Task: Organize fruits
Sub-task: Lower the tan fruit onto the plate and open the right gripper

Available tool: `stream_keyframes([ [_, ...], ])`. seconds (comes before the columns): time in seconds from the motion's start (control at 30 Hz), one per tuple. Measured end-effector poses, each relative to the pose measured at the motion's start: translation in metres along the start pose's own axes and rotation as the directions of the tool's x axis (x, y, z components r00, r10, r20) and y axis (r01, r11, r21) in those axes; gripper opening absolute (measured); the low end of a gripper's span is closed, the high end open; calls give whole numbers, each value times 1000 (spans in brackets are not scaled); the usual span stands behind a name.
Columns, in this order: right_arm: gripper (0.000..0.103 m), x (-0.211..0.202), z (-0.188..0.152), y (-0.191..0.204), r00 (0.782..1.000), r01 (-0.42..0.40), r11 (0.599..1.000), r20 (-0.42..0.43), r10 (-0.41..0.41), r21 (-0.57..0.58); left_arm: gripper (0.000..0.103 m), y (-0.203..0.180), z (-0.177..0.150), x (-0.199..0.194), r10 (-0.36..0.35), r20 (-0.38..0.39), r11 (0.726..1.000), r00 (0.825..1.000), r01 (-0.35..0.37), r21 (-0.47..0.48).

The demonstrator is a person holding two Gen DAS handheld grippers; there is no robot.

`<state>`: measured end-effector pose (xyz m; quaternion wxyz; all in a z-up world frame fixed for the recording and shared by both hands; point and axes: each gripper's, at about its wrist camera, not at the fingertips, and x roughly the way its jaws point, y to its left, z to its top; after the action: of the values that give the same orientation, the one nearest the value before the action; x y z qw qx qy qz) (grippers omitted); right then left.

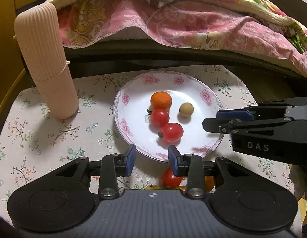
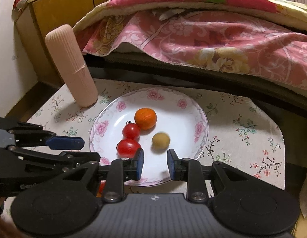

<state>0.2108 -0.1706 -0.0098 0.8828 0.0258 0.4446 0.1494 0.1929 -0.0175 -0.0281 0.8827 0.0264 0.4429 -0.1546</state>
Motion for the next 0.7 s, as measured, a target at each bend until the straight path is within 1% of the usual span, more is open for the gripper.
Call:
stream_keyframes([
  [0.2, 26, -2, -2, 2, 1000, -5, 1000, -4, 5, -9, 51, 2, -1, -5, 5, 1, 1000, 1000, -5, 3],
  [0.3, 26, -4, -4, 5, 1000, -13, 1000, -8, 12, -16, 52, 2, -3, -9, 2, 1, 1000, 1000, -2, 13],
  [0.47, 26, -9, -8, 11, 999, -42, 999, -20, 42, -18, 54, 2, -8, -16, -1, -3, 1000, 1000, 1, 28],
  [0.7, 26, -18, -24, 21, 994, -86, 996, -65, 84, -38, 58, -3, -21, -30, -11, -13, 998, 1000, 12, 62],
])
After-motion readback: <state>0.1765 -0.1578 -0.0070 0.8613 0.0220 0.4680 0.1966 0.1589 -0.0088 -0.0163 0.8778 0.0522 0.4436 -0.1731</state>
